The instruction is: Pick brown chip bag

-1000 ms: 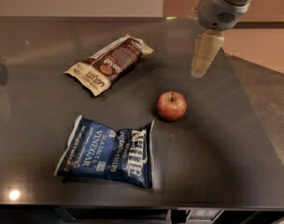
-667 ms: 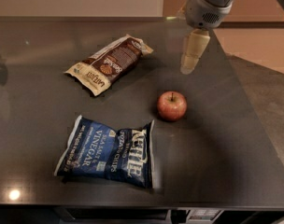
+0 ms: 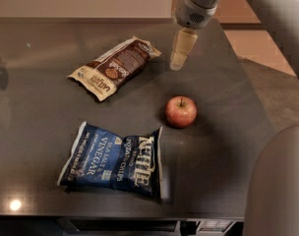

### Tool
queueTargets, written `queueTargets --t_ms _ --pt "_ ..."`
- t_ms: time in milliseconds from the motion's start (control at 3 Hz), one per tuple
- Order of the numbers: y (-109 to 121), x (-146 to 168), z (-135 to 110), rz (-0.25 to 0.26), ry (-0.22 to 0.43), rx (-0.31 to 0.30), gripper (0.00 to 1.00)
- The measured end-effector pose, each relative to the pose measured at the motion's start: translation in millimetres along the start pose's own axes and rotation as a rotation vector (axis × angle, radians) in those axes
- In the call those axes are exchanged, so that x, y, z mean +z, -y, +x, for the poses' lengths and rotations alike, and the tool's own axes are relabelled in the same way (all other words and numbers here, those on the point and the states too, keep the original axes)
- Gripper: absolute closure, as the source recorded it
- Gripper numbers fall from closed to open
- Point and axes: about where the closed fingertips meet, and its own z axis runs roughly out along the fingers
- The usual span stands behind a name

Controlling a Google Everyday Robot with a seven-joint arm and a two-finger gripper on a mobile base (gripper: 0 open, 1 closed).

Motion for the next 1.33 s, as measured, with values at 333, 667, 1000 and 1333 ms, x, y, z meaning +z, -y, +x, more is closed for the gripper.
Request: queueTargets --t_ms 333,667,1000,1333 --pt "16 17 -13 -0.016 0.040 0.027 0.00" --pt "26 26 -23 -0.033 0.109 0.062 0.00" --pt "25 28 -24 -0.047 0.102 0.061 0.00" --pt "29 36 -34 -0.054 0.105 0.049 0.00"
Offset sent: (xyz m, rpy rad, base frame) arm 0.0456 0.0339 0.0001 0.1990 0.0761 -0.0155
